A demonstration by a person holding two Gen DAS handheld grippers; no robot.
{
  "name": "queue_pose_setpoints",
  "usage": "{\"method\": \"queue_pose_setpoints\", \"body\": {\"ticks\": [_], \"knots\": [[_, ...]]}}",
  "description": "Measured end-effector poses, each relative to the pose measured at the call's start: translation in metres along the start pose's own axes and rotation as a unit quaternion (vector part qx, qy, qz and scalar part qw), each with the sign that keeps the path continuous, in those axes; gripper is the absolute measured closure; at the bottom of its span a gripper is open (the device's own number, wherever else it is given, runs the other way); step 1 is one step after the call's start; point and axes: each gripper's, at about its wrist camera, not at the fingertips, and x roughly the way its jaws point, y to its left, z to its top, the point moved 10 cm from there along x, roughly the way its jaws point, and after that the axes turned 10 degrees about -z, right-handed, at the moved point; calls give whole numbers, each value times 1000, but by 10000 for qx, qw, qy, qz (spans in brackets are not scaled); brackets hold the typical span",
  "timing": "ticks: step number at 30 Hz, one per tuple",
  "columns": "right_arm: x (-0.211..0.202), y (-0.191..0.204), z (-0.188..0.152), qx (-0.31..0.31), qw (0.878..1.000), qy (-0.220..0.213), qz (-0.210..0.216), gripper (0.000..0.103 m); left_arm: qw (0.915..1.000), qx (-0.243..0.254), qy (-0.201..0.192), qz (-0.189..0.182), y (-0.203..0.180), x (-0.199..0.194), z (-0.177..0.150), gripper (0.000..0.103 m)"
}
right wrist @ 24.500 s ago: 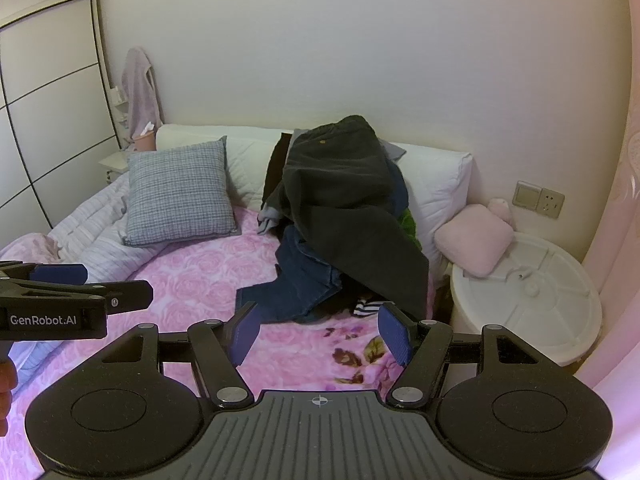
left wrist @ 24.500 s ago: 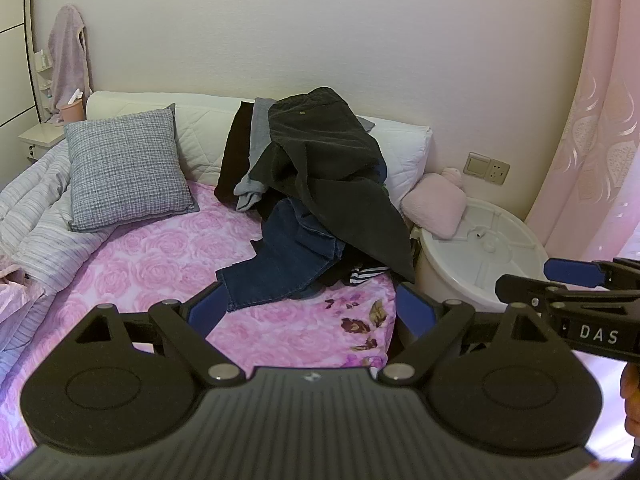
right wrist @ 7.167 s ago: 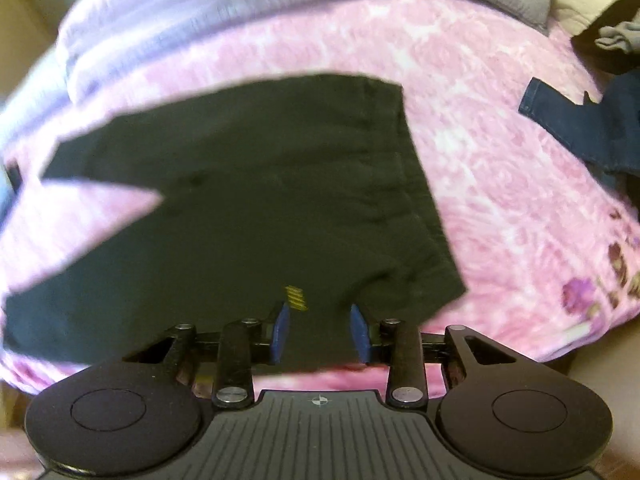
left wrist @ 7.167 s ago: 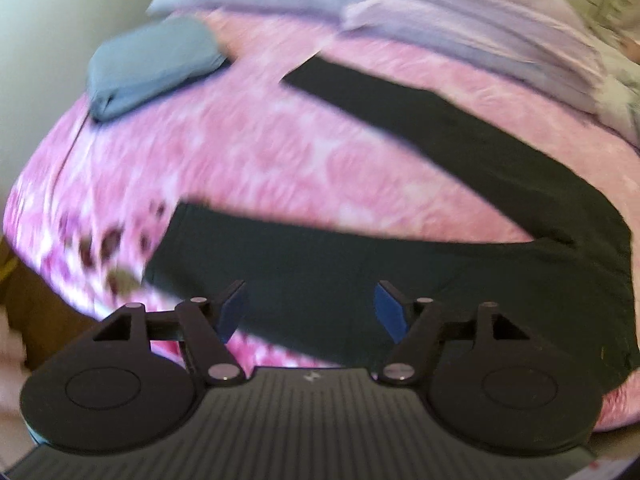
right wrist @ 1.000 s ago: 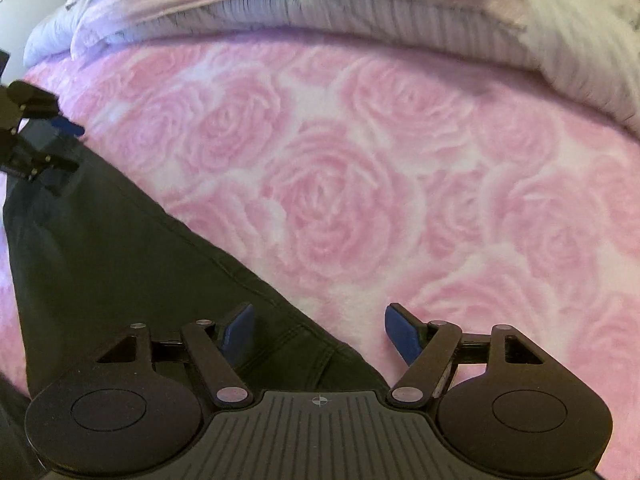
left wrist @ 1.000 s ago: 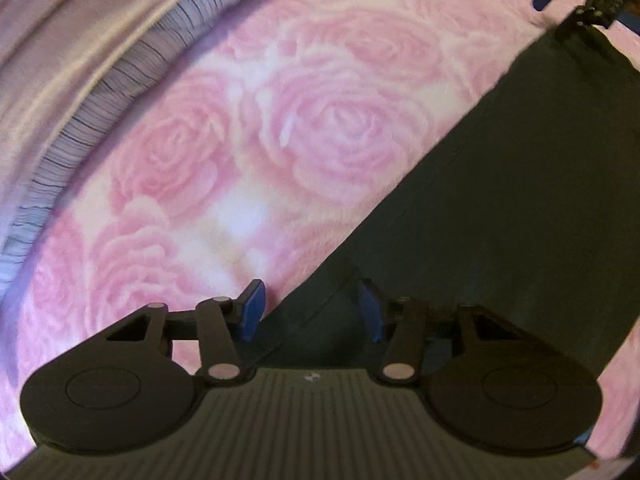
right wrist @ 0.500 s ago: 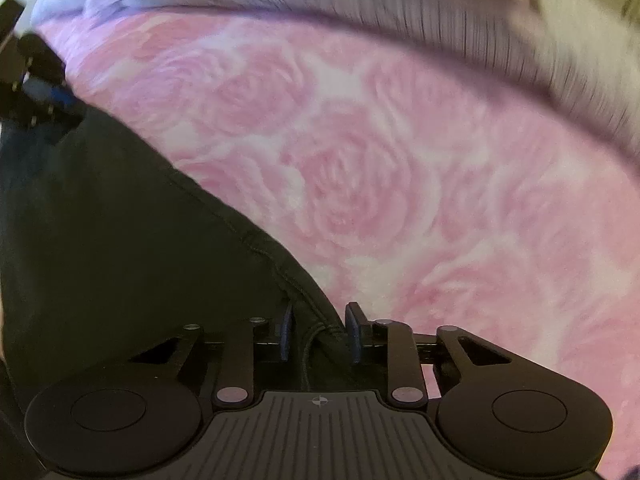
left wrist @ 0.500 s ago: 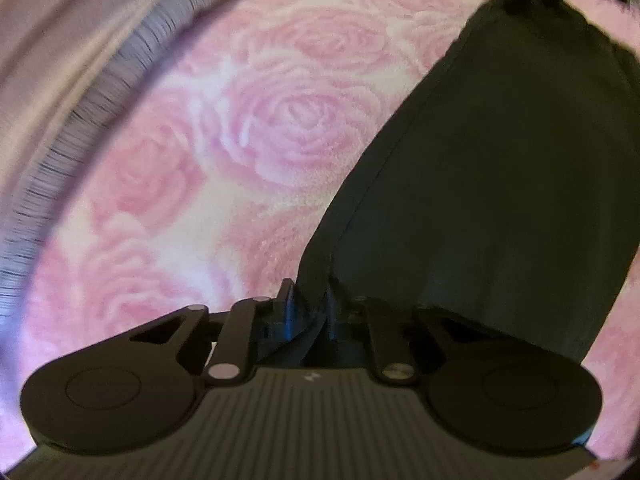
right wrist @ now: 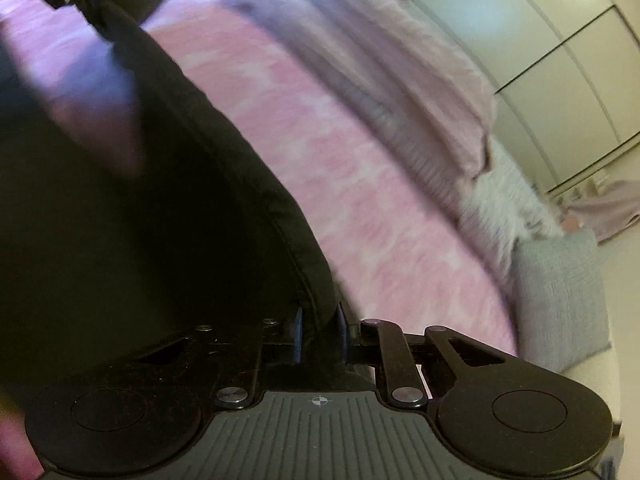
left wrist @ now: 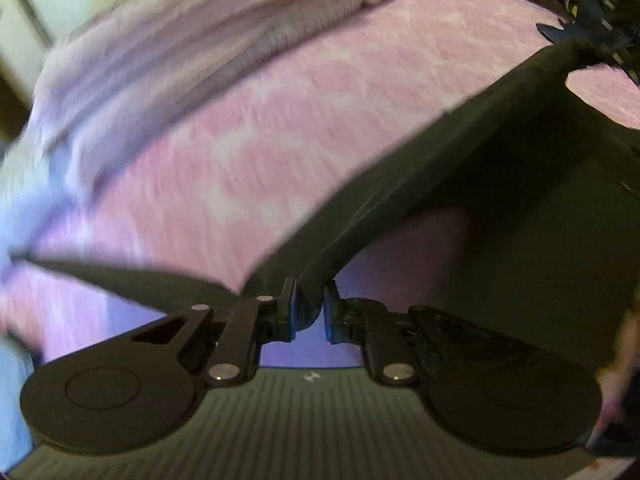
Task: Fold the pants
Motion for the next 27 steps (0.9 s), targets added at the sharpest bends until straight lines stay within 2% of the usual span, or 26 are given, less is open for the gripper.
{"method": "queue_pose_setpoints", "body": {"ticks": [3,5,6,8,9,10,11,12,14,15,16,17,18,19,20,23,25,27], "knots": [[-18,55,-37,-139,9961,833,248,77,9957,-666,547,-330,-36,4,-60,88],[-19,78,-64,115,9867,1593,303,75,9887,-1047,909,-573,-53,11,-92,86],[-20,81,-75,436,9802,1913,267,74,9848,-1228,1008,-706,-57,12,-104,86],[-21,75,-88,1455,9614,2326,204,69,9771,-1672,1047,-792,-55,7,-121,85],[-22,67,-93,2187,9442,2456,204,68,9735,-1890,989,-820,-51,2,-125,80],[-22,57,-97,2959,9214,2508,235,67,9691,-2143,898,-828,-44,-3,-129,77],[-21,46,-102,3864,8872,2506,292,66,9643,-2389,800,-809,-34,-8,-132,77],[-19,35,-109,4701,8468,2464,343,65,9584,-2652,701,-792,-25,-13,-135,76],[-13,15,-128,6439,7319,2176,479,65,9398,-3297,457,-772,-4,-20,-140,75],[-8,9,-136,7100,6729,2004,541,65,9264,-3676,327,-742,8,-22,-144,73],[-2,5,-144,7637,6157,1843,604,65,9095,-4087,170,-735,20,-23,-148,71],[5,4,-152,8005,5699,1750,619,65,8936,-4433,12,-712,33,-24,-152,71],[12,5,-159,8224,5388,1728,591,65,8751,-4794,-163,-638,47,-24,-156,70],[18,5,-166,8298,5262,1772,557,65,8589,-5076,-305,-599,57,-23,-159,67],[23,9,-170,8308,5230,1828,527,65,8404,-5367,-458,-594,67,-22,-162,66],[35,16,-176,8285,5244,1883,552,65,7894,-6052,-947,-406,96,-21,-179,61],[37,18,-184,8315,5194,1891,560,65,7571,-6427,-1136,-297,111,-16,-192,60],[42,15,-189,8431,5025,1822,585,65,7284,-6725,-1267,-332,120,-7,-201,60]]}}
